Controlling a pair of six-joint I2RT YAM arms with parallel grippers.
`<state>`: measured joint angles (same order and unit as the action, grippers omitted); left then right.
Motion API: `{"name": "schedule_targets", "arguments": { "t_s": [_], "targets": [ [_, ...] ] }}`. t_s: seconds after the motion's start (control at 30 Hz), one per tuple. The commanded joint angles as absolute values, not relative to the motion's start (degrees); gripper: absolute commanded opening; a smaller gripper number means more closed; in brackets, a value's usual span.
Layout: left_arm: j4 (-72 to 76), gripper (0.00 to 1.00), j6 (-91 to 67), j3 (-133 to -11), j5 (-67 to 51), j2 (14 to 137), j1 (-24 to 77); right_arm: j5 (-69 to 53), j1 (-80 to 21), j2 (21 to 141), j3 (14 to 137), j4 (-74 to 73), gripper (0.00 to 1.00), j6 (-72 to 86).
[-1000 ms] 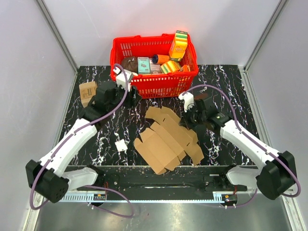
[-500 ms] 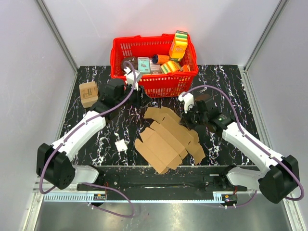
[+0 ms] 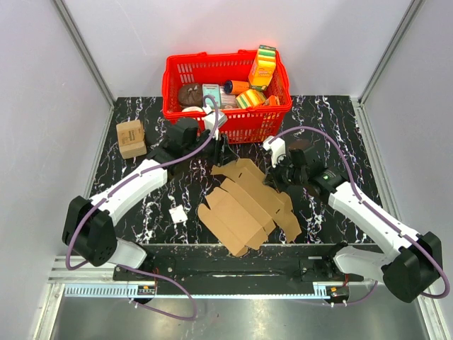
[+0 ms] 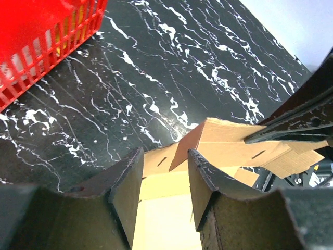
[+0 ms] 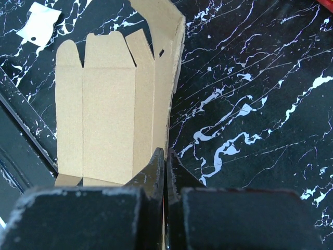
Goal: Fold the paper box
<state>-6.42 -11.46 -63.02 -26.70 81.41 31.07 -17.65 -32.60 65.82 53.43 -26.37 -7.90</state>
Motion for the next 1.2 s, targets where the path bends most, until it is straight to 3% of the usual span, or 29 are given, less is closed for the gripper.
{"name": "schedule_targets", "arguments": {
  "t_s": [0.0,0.67,0.87,1.17],
  "targets": [
    [-2.11,0.44,-9.58,-65.13,-31.98,81.12,31.90,-18.99,-33.13,63.90,53.26,-24.79,0.00,-8.35],
    [-0.18,0.44,-6.60,-63.10,-34.64,82.27,34.28,-19.51,-33.13,63.55,53.17,-24.70,0.00,-7.56],
    [-1.58,0.51,-2.47,-63.63,-30.85,81.47,34.45,-20.04,-33.05,63.54,53.00,-24.70,0.00,-7.29],
    [-4.48,0.45,-0.35,-64.60,-32.60,83.14,34.37,-20.13,-33.05,63.46,52.91,-24.70,0.00,-7.30]
  ]
}}
